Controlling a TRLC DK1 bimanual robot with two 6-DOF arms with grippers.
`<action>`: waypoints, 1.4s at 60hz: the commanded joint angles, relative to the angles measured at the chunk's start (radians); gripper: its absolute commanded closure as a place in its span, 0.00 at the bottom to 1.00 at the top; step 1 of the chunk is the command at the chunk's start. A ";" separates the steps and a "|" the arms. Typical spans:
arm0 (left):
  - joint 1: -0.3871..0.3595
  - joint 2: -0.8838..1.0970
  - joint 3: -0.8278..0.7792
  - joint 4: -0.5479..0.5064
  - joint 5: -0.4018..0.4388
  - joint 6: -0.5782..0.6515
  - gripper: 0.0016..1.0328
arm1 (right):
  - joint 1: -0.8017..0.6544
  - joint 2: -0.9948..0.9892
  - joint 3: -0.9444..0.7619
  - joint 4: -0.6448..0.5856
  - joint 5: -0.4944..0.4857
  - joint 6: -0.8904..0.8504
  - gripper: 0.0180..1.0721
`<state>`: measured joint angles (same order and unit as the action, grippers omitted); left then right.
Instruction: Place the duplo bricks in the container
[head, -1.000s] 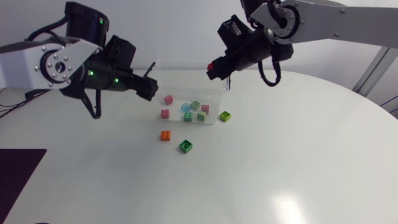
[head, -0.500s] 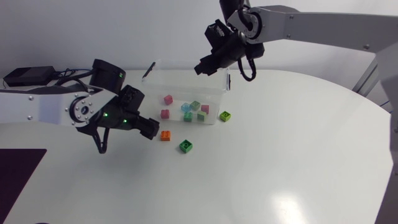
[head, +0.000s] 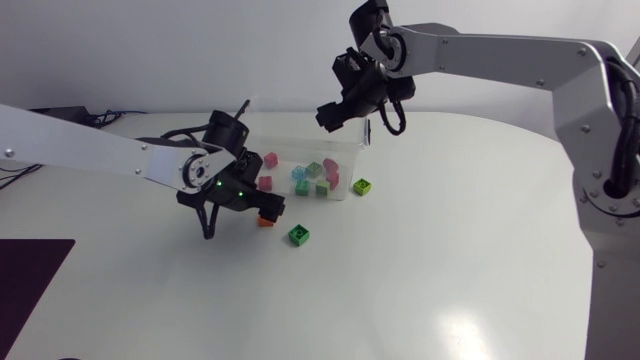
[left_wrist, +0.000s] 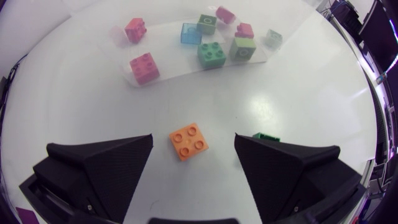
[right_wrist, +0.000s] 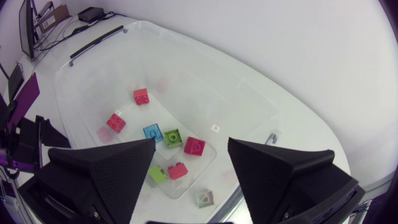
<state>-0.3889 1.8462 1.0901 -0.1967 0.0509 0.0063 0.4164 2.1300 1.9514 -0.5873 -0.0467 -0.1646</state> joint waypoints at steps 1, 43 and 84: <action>-0.011 0.059 0.062 -0.024 -0.002 -0.057 0.12 | 0.005 -0.096 -0.097 0.001 0.015 0.031 0.10; -0.028 0.193 0.152 -0.099 -0.083 -0.172 0.75 | 0.167 -0.440 -0.726 0.172 0.059 0.074 0.10; 0.124 -0.338 0.086 0.003 -0.080 -0.048 0.77 | 0.286 -0.170 -0.746 0.296 0.015 0.028 0.10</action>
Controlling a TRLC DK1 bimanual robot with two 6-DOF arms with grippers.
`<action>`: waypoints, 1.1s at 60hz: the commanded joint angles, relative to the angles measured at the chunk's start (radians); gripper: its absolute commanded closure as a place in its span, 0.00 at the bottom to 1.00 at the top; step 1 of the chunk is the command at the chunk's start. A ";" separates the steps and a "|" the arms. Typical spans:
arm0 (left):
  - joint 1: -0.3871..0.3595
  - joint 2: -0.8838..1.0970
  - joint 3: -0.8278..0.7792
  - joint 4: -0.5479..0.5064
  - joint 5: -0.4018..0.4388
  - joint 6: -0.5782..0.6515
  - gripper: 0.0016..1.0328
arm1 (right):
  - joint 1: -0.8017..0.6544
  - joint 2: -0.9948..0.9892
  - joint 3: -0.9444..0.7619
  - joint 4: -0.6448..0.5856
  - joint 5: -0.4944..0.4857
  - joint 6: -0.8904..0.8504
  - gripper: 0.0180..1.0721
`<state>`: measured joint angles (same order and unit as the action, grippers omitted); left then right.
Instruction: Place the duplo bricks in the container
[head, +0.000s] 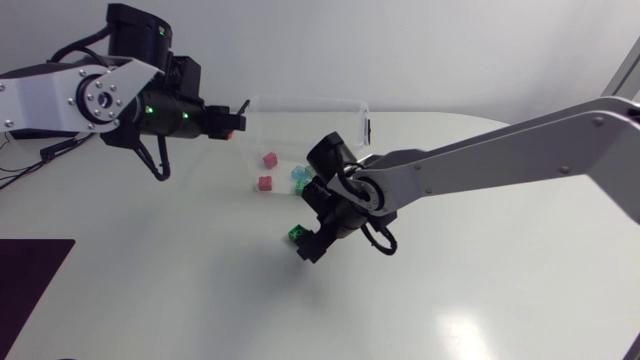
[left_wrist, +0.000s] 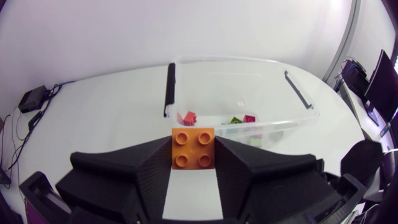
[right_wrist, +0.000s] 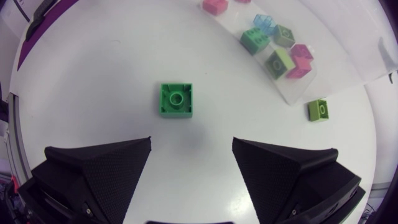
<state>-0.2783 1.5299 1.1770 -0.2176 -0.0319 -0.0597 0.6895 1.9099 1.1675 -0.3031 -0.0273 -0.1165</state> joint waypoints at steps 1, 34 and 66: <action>0.014 -0.025 0.000 0.030 0.007 0.018 0.77 | 0.015 0.058 0.044 0.010 -0.003 -0.022 0.10; 0.001 0.151 0.159 0.141 0.049 0.017 0.77 | 0.022 0.190 0.233 -0.088 -0.016 -0.029 0.20; -0.004 0.276 0.314 0.032 0.073 0.031 0.77 | 0.005 0.256 0.360 -0.237 -0.102 -0.029 0.36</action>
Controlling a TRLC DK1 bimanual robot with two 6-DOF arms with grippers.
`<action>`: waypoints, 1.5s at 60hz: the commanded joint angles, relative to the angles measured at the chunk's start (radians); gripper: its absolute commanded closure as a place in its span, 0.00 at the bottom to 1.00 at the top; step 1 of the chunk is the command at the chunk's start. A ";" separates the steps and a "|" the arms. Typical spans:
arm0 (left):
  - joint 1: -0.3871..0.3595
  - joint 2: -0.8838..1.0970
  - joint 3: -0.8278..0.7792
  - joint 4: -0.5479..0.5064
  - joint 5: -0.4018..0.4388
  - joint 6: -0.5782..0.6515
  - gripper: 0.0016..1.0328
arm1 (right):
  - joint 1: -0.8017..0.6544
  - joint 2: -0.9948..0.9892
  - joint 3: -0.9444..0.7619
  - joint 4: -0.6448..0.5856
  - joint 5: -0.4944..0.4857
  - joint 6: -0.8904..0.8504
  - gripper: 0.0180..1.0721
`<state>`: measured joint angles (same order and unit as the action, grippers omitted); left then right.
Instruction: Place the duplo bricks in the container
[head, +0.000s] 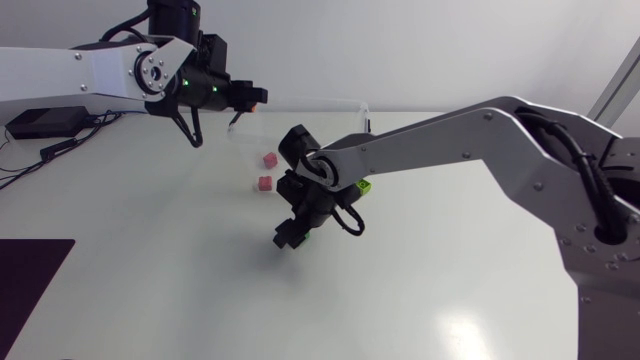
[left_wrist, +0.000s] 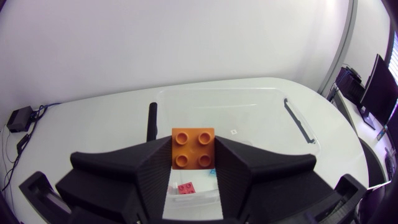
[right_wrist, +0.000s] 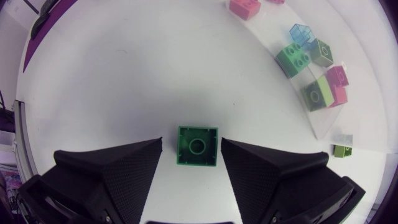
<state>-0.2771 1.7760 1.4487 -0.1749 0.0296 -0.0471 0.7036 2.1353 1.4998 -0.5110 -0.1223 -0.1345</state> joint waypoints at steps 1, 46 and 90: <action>-0.005 0.030 0.042 -0.011 0.013 0.018 0.77 | -0.009 0.032 0.031 -0.032 -0.007 -0.011 0.36; -0.045 0.209 0.211 -0.069 0.013 0.030 0.28 | -0.050 -0.305 -0.128 -0.092 -0.002 0.009 0.80; -0.028 -0.174 -0.086 -0.176 -0.054 0.050 0.05 | -0.236 -0.133 0.375 -0.159 0.000 0.044 0.80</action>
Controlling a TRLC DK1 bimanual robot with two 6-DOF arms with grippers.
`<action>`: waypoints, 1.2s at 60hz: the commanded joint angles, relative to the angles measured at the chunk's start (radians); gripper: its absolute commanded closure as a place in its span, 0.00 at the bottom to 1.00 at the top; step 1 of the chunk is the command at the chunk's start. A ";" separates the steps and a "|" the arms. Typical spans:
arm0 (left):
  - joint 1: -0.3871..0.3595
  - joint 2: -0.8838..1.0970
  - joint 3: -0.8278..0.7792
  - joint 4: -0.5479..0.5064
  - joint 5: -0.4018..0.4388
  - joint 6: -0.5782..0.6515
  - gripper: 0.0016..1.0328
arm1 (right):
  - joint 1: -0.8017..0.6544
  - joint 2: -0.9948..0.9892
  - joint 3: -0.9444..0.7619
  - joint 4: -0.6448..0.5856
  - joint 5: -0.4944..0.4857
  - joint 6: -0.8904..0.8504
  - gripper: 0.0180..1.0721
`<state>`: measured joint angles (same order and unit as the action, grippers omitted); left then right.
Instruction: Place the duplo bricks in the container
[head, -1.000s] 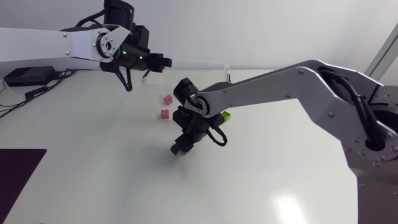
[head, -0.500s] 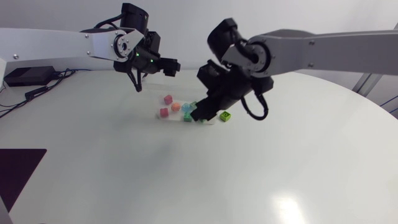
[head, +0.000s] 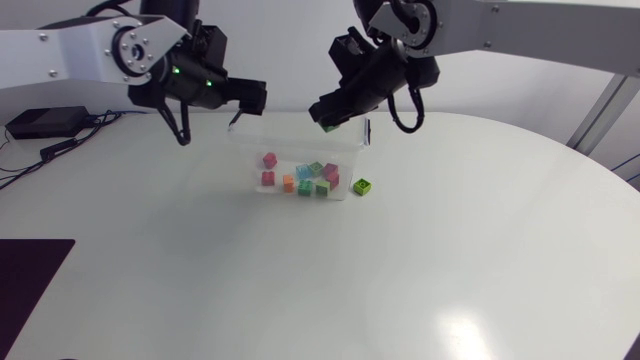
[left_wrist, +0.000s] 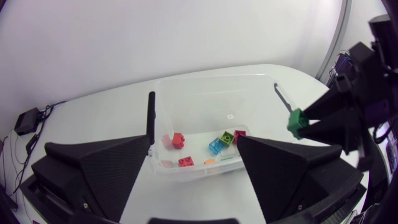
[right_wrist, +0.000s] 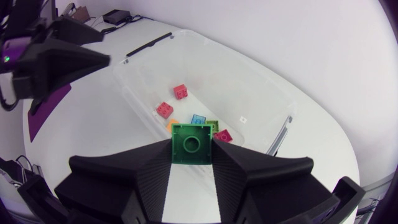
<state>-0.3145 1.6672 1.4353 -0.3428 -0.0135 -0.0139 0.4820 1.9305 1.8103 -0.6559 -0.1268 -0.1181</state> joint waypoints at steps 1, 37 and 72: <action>0.011 -0.078 -0.088 -0.009 -0.013 0.019 0.05 | -0.016 0.084 0.080 -0.016 0.004 0.028 0.80; -0.005 -0.480 -0.414 0.027 -0.083 0.058 0.05 | -0.069 0.243 0.268 -0.034 0.027 0.015 0.11; -0.101 -0.600 -0.579 0.093 -0.215 0.060 0.05 | -0.264 -0.165 -0.368 0.202 -0.103 -0.141 0.09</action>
<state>-0.3965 1.0893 0.8959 -0.2657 -0.2039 0.0315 0.2417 1.7710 1.5169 -0.4751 -0.2146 -0.2218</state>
